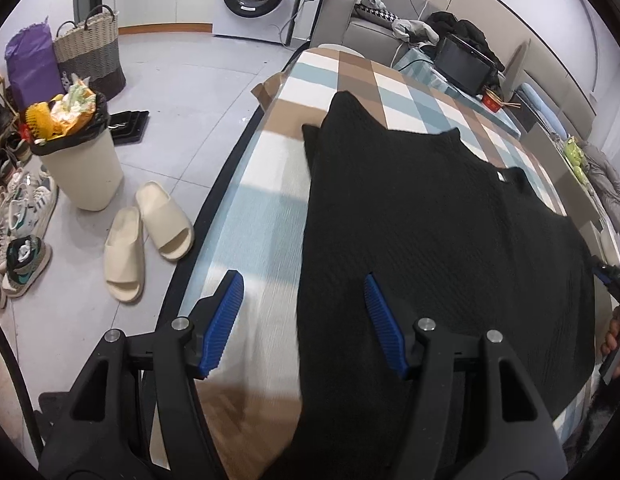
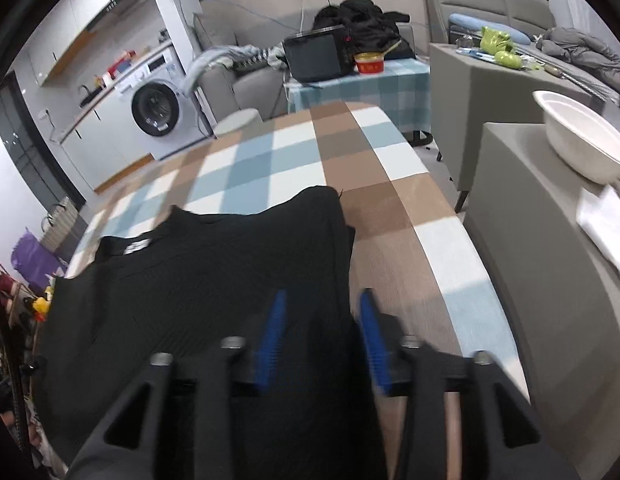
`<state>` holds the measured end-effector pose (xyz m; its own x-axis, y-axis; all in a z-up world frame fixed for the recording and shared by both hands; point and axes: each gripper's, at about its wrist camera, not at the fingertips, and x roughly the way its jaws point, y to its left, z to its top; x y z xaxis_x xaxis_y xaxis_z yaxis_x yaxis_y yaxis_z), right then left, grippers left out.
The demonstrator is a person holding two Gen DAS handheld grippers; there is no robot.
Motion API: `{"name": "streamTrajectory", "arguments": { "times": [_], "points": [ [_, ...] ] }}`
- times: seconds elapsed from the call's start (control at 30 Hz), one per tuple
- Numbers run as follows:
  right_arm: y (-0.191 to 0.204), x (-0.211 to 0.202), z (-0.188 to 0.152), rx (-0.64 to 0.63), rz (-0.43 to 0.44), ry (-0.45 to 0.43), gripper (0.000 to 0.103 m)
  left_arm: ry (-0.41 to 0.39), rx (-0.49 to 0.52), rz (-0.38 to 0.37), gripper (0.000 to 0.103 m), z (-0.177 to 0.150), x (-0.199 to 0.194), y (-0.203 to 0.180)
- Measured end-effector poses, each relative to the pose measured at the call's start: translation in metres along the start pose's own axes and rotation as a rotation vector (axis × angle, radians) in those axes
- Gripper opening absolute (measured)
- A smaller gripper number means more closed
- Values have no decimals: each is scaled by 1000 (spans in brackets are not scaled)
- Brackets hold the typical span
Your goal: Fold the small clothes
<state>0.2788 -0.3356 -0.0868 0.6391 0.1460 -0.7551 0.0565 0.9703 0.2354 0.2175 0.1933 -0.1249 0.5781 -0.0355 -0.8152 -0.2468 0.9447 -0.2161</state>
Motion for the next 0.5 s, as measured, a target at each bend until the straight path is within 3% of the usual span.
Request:
{"name": "streamTrajectory", "arguments": {
  "times": [0.13,0.3,0.33,0.37,0.5],
  "points": [
    [14,-35,-34,-29,75,4,45,-10,0,-5,60,-32,-26,2],
    [31,-59,-74,-52,86,16,48,-4,-27,-56,59,-67,-46,8],
    [33,-62,-81,-45,97,18,48,-8,-31,-69,52,-73,-50,9],
    [33,-63,-85,-41,104,19,48,-17,-26,-86,37,-79,-56,11],
    [36,-69,-97,-38,120,24,48,-29,-6,-112,16,-93,-75,11]
  ]
}}
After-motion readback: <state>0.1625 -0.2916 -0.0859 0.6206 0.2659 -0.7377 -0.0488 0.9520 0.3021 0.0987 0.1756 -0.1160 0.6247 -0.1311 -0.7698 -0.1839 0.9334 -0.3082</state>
